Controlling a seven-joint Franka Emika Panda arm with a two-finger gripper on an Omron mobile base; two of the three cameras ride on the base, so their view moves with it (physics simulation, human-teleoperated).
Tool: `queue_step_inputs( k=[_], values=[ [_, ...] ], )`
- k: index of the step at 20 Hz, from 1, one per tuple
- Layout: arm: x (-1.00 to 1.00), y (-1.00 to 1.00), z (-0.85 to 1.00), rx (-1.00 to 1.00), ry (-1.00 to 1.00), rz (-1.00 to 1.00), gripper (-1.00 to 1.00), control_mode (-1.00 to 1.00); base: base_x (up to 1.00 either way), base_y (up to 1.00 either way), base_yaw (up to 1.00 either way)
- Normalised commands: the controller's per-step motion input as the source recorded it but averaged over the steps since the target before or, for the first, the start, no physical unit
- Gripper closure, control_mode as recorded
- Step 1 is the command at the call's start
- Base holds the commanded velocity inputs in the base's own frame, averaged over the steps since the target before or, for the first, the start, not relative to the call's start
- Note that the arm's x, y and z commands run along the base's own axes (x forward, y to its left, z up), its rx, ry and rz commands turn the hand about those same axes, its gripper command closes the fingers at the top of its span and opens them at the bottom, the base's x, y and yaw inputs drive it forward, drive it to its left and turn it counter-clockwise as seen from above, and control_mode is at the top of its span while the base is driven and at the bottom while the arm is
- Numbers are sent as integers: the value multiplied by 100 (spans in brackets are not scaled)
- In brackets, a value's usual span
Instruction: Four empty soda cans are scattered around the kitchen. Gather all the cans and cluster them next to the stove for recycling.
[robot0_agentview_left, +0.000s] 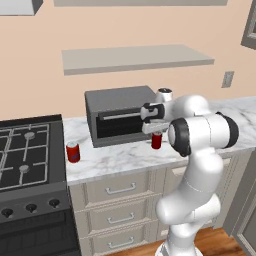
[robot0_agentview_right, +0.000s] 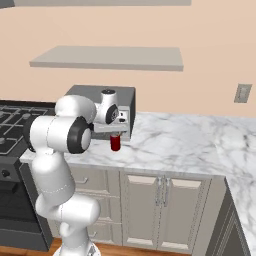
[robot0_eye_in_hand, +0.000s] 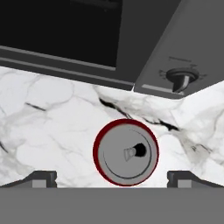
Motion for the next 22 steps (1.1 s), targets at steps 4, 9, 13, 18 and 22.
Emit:
queue_step_inputs(
  k=[4,9,13,18,22],
  values=[
    [18,0,-13,0,0,-5,-100,-100,0,0,0],
    [11,-2,-10,0,0,-7,-100,-100,0,0,0],
    [2,-9,-15,0,0,-5,-100,-100,0,0,0],
    [7,-8,-20,0,0,-3,-100,-100,0,0,0],
    [2,-2,-18,0,0,-2,-100,-100,0,0,0]
  ],
)
